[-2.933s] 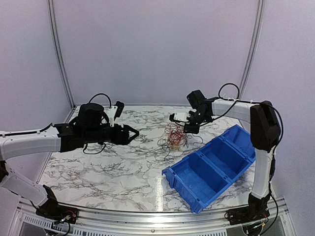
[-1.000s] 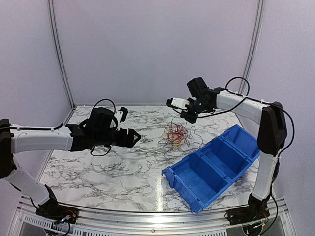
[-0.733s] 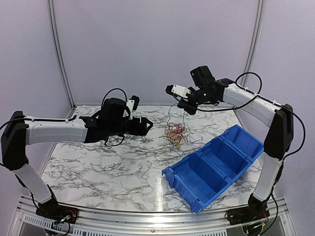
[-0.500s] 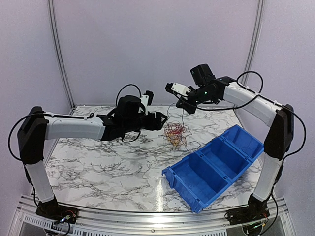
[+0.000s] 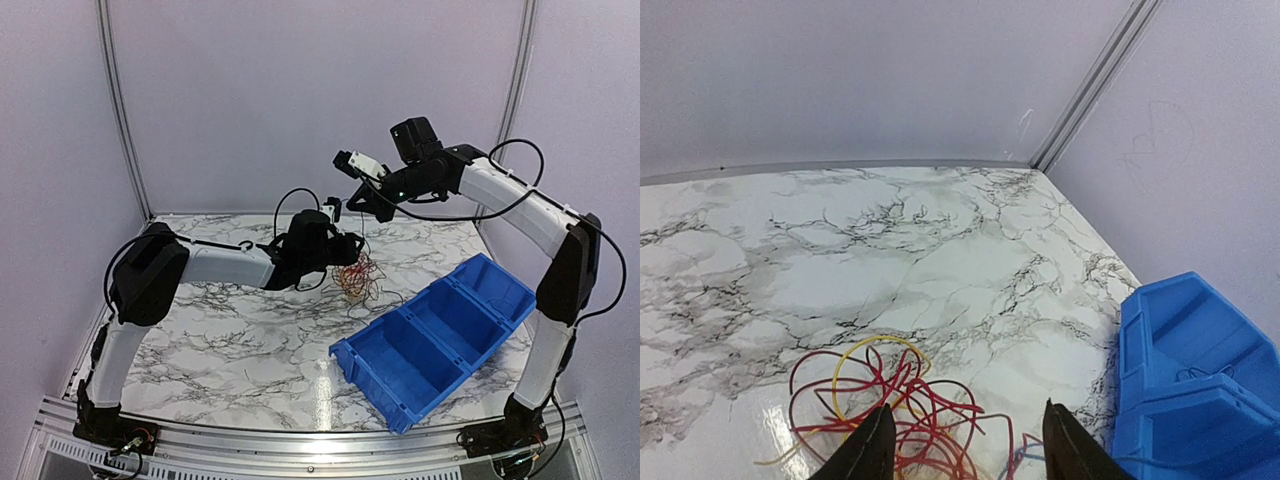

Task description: Untangle the cables

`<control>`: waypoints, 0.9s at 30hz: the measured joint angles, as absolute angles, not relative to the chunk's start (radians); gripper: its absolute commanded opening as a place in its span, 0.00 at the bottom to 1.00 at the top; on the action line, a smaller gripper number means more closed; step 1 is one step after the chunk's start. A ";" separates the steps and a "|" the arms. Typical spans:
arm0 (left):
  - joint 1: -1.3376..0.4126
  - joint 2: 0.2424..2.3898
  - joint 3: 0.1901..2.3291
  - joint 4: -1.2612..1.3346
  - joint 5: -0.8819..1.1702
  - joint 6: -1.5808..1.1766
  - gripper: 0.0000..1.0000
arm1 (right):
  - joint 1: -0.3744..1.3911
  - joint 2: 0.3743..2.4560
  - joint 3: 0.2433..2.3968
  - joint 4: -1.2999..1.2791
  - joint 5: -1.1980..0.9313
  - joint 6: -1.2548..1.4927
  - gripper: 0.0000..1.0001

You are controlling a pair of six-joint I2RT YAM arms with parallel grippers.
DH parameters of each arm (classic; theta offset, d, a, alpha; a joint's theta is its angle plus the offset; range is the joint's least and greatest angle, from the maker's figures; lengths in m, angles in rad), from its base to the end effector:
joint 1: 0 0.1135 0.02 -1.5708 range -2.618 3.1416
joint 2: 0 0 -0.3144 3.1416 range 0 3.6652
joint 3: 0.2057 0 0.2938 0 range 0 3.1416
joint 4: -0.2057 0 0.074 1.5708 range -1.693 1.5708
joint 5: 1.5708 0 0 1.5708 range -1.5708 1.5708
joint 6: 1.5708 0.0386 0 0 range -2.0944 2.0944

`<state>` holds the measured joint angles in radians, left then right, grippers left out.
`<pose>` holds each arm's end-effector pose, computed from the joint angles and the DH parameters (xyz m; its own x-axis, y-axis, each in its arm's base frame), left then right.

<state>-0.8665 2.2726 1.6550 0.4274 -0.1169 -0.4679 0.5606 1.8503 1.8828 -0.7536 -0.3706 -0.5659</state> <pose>0.3936 -0.4562 0.2147 -0.4172 -0.2008 -0.8864 0.5541 0.7168 -0.4232 0.3947 0.2643 0.4124 -0.0827 -0.6420 -0.7622 -0.9126 0.3561 -0.2009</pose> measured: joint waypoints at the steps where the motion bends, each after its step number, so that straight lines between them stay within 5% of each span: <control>1: -0.867 2.293 1.677 0.430 -0.119 -0.475 0.46 | 0.561 1.850 1.883 -0.754 -0.381 -0.564 0.00; 27: -0.844 2.421 1.735 0.443 -0.121 -0.576 0.33 | 0.522 1.714 2.368 -0.648 -0.560 -0.522 0.00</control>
<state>-0.8436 2.4210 1.7351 0.4431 -0.1215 -0.5762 0.5217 1.7142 2.3680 -0.6479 -0.5598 -0.5217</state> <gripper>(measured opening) 0.335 0.020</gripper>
